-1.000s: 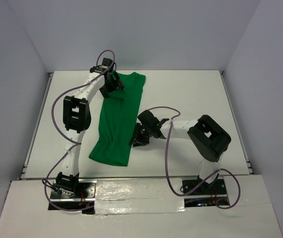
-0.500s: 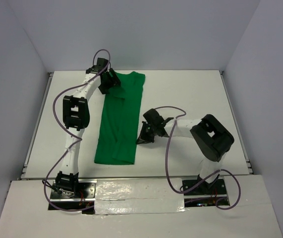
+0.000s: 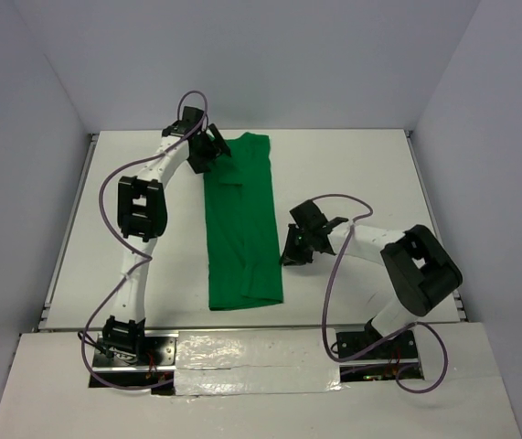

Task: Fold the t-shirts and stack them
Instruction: Rotate the tshirt 90 degrees, then grab the bottom of the folded rectangular tshirt with both arms

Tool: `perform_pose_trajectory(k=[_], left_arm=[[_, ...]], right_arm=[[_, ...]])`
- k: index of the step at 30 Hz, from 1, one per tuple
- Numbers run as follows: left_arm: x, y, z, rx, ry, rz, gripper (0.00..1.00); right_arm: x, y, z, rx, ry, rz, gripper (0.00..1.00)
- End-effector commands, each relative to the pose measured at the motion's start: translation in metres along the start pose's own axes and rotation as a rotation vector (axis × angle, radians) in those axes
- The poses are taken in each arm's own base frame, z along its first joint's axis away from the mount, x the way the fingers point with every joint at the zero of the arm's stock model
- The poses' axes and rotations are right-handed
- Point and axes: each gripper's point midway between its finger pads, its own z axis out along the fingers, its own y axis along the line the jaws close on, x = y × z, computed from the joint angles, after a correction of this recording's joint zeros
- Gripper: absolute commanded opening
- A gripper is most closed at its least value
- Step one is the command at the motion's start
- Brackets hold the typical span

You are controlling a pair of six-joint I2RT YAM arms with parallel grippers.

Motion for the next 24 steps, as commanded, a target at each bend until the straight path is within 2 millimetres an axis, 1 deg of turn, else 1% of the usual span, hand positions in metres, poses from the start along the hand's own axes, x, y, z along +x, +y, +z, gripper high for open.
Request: perform_pose_trajectory(k=[1, 3, 4, 5, 6, 7, 9, 10, 11, 12, 13, 14, 15, 16, 17, 18, 19, 20, 21, 22, 23, 24], left_arm=[[-0.023, -0.044, -0.057, 0.106, -0.069, 0.006, 0.99], [-0.026, -0.047, -0.072, 0.106, -0.087, 0.008, 0.99], [-0.026, -0.044, -0.079, 0.091, -0.091, 0.008, 0.99], [-0.033, -0.045, -0.101, 0.07, -0.129, 0.009, 0.99], [-0.033, -0.04, -0.111, 0.047, -0.14, 0.006, 0.99], [-0.029, -0.036, -0.134, 0.03, -0.152, 0.001, 0.99], [-0.019, -0.025, -0.155, -0.004, -0.169, -0.007, 0.99], [0.009, 0.004, -0.15, -0.074, -0.115, -0.018, 0.99], [0.012, -0.001, -0.183, -0.047, -0.152, -0.038, 0.99], [0.031, 0.0, -0.188, -0.034, -0.132, -0.03, 1.0], [0.065, 0.022, -0.201, -0.05, -0.092, -0.035, 0.99], [0.083, 0.028, -0.207, -0.047, -0.076, -0.037, 0.99], [0.107, 0.035, -0.21, -0.034, -0.034, -0.034, 0.96], [0.148, 0.051, -0.217, -0.023, 0.017, -0.04, 0.95], [0.168, 0.057, -0.221, -0.013, 0.048, -0.047, 0.94], [0.213, 0.081, -0.217, -0.04, 0.145, -0.042, 0.91], [0.223, 0.081, -0.229, -0.003, 0.143, -0.071, 0.91], [0.237, 0.087, -0.233, 0.0, 0.167, -0.083, 0.89], [0.267, 0.106, -0.233, -0.021, 0.235, -0.091, 0.88], [0.272, 0.1, -0.243, 0.037, 0.226, -0.116, 0.87], [0.284, 0.101, -0.248, 0.057, 0.244, -0.117, 0.86], [0.294, 0.109, -0.253, 0.064, 0.245, -0.143, 0.85]], right_arm=[[-0.002, -0.017, -0.015, 0.052, -0.009, -0.077, 0.29], [-0.003, -0.012, -0.023, 0.038, -0.01, -0.094, 0.52], [-0.007, -0.007, -0.031, 0.022, -0.03, -0.107, 0.55], [-0.006, -0.008, -0.036, 0.028, -0.032, -0.11, 0.59], [-0.007, -0.007, -0.04, 0.025, -0.037, -0.115, 0.6], [-0.008, -0.004, -0.048, 0.011, -0.055, -0.118, 0.6], [-0.005, -0.002, -0.056, -0.009, -0.055, -0.11, 0.6], [-0.001, -0.001, -0.062, -0.034, -0.06, -0.104, 0.6], [0.005, 0.004, -0.065, -0.074, -0.046, -0.098, 0.6], [0.014, 0.001, -0.068, -0.094, -0.034, -0.073, 0.59], [0.019, 0.003, -0.069, -0.116, -0.023, -0.064, 0.58], [0.026, 0.008, -0.071, -0.155, -0.007, -0.061, 0.58], [0.031, 0.01, -0.073, -0.172, 0.0, -0.04, 0.57], [0.039, 0.007, -0.074, -0.185, 0.007, -0.036, 0.57], [0.043, 0.007, -0.076, -0.199, 0.01, -0.03, 0.57], [0.052, 0.005, -0.076, -0.204, 0.02, -0.023, 0.57], [0.054, 0.004, -0.077, -0.21, 0.022, -0.019, 0.57], [0.058, 0.003, -0.076, -0.211, 0.029, -0.011, 0.57], [0.064, -0.001, -0.075, -0.206, 0.038, -0.007, 0.57], [0.066, -0.001, -0.074, -0.215, 0.039, -0.011, 0.57], [0.072, -0.004, -0.07, -0.211, 0.054, 0.005, 0.57], [0.077, -0.004, -0.069, -0.216, 0.07, 0.003, 0.57]])
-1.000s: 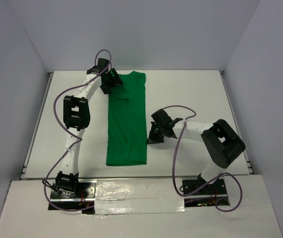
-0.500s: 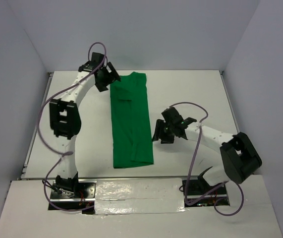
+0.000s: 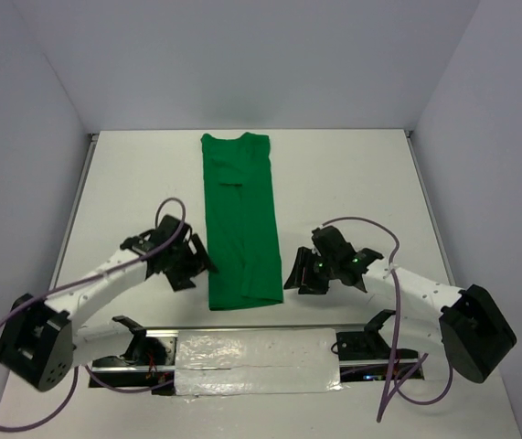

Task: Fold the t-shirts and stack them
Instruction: Grab the bottom of the folded rectangular tshirt with both arms

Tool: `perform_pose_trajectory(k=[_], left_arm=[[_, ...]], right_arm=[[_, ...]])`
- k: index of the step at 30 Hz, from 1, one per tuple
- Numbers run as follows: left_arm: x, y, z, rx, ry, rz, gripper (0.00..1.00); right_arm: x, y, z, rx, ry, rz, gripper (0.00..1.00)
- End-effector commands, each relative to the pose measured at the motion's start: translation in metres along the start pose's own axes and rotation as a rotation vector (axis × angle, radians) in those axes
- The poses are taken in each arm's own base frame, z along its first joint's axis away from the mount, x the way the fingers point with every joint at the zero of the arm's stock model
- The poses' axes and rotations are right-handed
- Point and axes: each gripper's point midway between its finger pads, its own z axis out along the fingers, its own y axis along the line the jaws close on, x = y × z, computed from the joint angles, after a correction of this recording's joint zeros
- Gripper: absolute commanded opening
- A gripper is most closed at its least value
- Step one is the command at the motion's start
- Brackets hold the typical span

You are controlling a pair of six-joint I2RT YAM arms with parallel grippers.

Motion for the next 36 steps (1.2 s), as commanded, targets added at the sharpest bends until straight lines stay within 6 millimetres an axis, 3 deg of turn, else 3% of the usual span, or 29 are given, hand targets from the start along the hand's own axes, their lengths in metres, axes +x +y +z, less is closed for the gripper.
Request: perform_pose_trajectory(k=[1, 6, 11, 18, 24, 30, 31, 33, 36], left_arm=[[0.02, -0.015, -0.016, 0.147, 0.007, -0.091, 0.85], [0.05, 0.011, -0.005, 0.127, 0.059, -0.133, 0.78], [0.067, 0.025, 0.009, 0.098, 0.095, -0.147, 0.7], [0.079, 0.04, 0.019, 0.033, 0.127, -0.16, 0.55], [0.082, 0.048, 0.019, 0.001, 0.133, -0.17, 0.41], [0.084, 0.048, 0.02, -0.009, 0.139, -0.166, 0.18], [0.083, 0.046, 0.019, -0.005, 0.139, -0.161, 0.09], [0.084, 0.046, 0.02, -0.019, 0.145, -0.156, 0.0], [0.087, 0.046, 0.019, -0.035, 0.159, -0.145, 0.0]], right_arm=[[0.007, 0.014, 0.003, -0.076, 0.009, 0.017, 0.57], [0.014, 0.013, 0.015, -0.06, 0.03, 0.028, 0.57], [0.016, 0.008, 0.028, -0.048, 0.053, 0.058, 0.57], [0.02, 0.008, 0.035, -0.056, 0.081, 0.06, 0.54], [0.02, 0.008, 0.038, -0.052, 0.09, 0.049, 0.46], [0.022, 0.013, 0.038, -0.051, 0.1, 0.026, 0.4], [0.022, 0.012, 0.039, -0.048, 0.1, 0.025, 0.39], [0.024, 0.011, 0.038, -0.042, 0.102, 0.028, 0.34], [0.022, 0.01, 0.036, -0.033, 0.088, 0.029, 0.08]])
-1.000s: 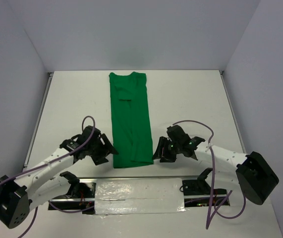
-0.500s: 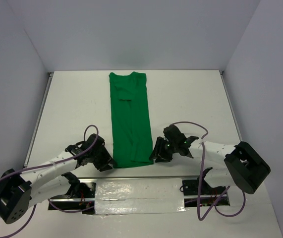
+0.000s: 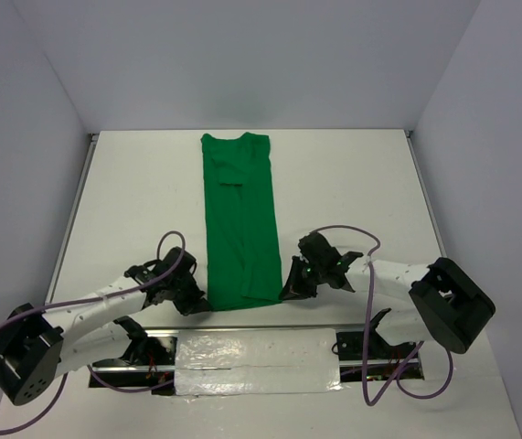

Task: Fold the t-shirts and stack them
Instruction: Grab the bottom of the folded rectangular tshirt with both arms, then fold the folded rectangular tshirt in 1/3 of the way

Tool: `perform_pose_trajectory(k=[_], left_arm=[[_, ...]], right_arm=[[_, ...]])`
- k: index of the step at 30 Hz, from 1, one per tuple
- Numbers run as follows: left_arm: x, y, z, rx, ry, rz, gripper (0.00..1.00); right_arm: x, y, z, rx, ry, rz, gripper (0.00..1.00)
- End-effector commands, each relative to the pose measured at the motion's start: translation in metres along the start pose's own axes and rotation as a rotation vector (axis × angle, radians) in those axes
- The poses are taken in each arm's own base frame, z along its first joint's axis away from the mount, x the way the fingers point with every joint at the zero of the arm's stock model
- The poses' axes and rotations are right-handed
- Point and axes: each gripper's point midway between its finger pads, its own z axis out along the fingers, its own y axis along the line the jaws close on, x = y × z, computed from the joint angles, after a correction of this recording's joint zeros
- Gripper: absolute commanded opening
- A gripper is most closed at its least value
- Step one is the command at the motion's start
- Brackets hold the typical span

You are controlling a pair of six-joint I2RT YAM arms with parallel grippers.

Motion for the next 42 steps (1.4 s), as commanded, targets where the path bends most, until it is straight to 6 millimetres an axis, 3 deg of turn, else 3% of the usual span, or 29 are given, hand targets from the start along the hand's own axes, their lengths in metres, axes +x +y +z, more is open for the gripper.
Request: perform_pose_trajectory(k=[1, 12, 14, 17, 18, 20, 21, 23, 29, 35, 41, 42], left_arm=[[0.006, -0.001, -0.003, -0.026, 0.024, 0.006, 0.0], [0.013, 0.007, -0.01, -0.04, 0.035, -0.002, 0.0], [0.01, 0.0, -0.014, -0.026, 0.015, -0.001, 0.0], [0.001, -0.021, -0.026, 0.006, -0.023, 0.003, 0.0], [-0.006, -0.04, -0.035, 0.039, -0.062, 0.012, 0.0], [-0.015, -0.045, -0.042, 0.005, -0.103, 0.016, 0.0], [-0.023, -0.065, -0.053, 0.036, -0.137, 0.029, 0.0], [-0.036, -0.073, -0.056, 0.003, -0.18, 0.033, 0.0], [-0.099, -0.128, -0.074, 0.049, -0.303, 0.013, 0.0], [-0.147, -0.167, -0.07, 0.07, -0.342, 0.024, 0.0], [-0.194, -0.182, -0.057, 0.064, -0.36, 0.014, 0.0], [-0.2, -0.183, -0.047, 0.055, -0.349, 0.014, 0.0]], right_arm=[[-0.005, 0.006, -0.005, -0.003, -0.036, -0.018, 0.02], [-0.002, 0.002, -0.012, 0.019, -0.054, -0.024, 0.0], [-0.007, 0.006, -0.018, 0.024, -0.082, -0.032, 0.0], [-0.025, 0.026, -0.032, 0.004, -0.153, -0.056, 0.0], [-0.035, 0.036, -0.04, 0.007, -0.193, -0.072, 0.0], [-0.046, 0.042, -0.047, 0.03, -0.231, -0.093, 0.0], [-0.059, 0.053, -0.053, 0.03, -0.277, -0.103, 0.0], [-0.07, 0.059, -0.057, 0.042, -0.3, -0.12, 0.0], [-0.125, 0.099, -0.067, 0.021, -0.391, -0.14, 0.0], [-0.18, 0.121, -0.071, 0.008, -0.449, -0.126, 0.0], [-0.227, 0.126, -0.057, 0.019, -0.461, -0.114, 0.0], [-0.231, 0.126, -0.053, 0.025, -0.455, -0.116, 0.0]])
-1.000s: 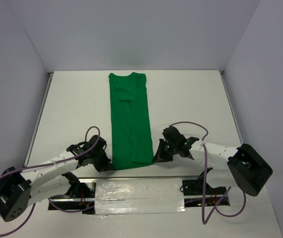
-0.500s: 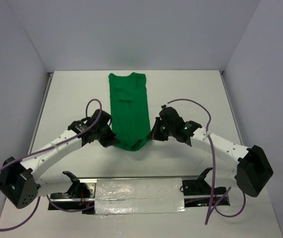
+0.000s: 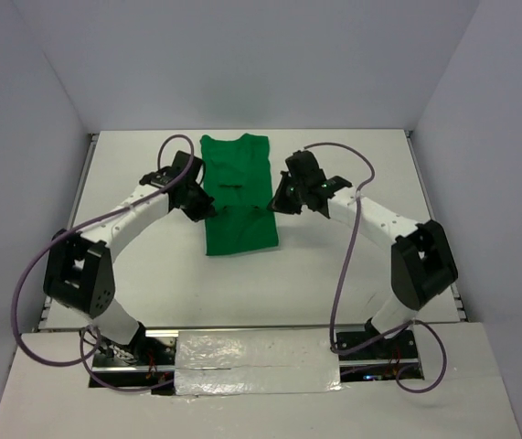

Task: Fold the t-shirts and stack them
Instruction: Fold the folded rectangular tshirt in 1/3 of the way

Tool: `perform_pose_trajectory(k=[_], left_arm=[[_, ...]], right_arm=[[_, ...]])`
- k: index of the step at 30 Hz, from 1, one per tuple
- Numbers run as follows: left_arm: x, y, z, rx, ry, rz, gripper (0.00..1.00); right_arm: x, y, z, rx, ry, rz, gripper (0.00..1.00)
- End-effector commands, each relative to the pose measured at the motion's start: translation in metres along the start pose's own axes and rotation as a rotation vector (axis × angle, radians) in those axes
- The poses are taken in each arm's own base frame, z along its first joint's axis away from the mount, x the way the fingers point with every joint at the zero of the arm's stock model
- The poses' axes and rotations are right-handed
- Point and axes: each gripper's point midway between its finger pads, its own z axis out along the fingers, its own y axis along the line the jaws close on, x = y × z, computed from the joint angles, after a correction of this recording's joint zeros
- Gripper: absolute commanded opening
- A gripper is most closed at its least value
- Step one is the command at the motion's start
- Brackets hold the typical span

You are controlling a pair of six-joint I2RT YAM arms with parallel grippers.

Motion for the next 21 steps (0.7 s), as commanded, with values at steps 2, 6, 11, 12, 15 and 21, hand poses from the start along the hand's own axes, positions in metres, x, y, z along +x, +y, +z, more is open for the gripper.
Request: perform_pose_trajectory(k=[2, 6, 11, 12, 15, 21], left_arm=[[-0.032, -0.019, 0.022, 0.022, -0.018, 0.033, 0.0], [-0.051, -0.027, 0.036, -0.013, -0.05, 0.047, 0.0], [-0.069, -0.024, 0.062, -0.043, -0.042, 0.02, 0.0], [-0.071, -0.024, 0.065, -0.048, -0.043, 0.02, 0.0], [-0.079, -0.022, 0.082, -0.068, -0.041, 0.017, 0.0], [-0.104, -0.014, 0.102, -0.179, -0.068, 0.022, 0.7]], right_arm=[[-0.034, 0.013, 0.021, -0.018, -0.029, -0.027, 0.0], [-0.047, 0.011, 0.041, -0.003, -0.017, -0.011, 0.0], [-0.063, 0.006, 0.071, 0.009, 0.006, 0.01, 0.0], [-0.063, 0.005, 0.075, 0.016, 0.018, 0.01, 0.0], [-0.066, -0.002, 0.097, 0.037, 0.036, 0.01, 0.06], [-0.084, 0.002, 0.104, 0.052, 0.018, 0.001, 0.54]])
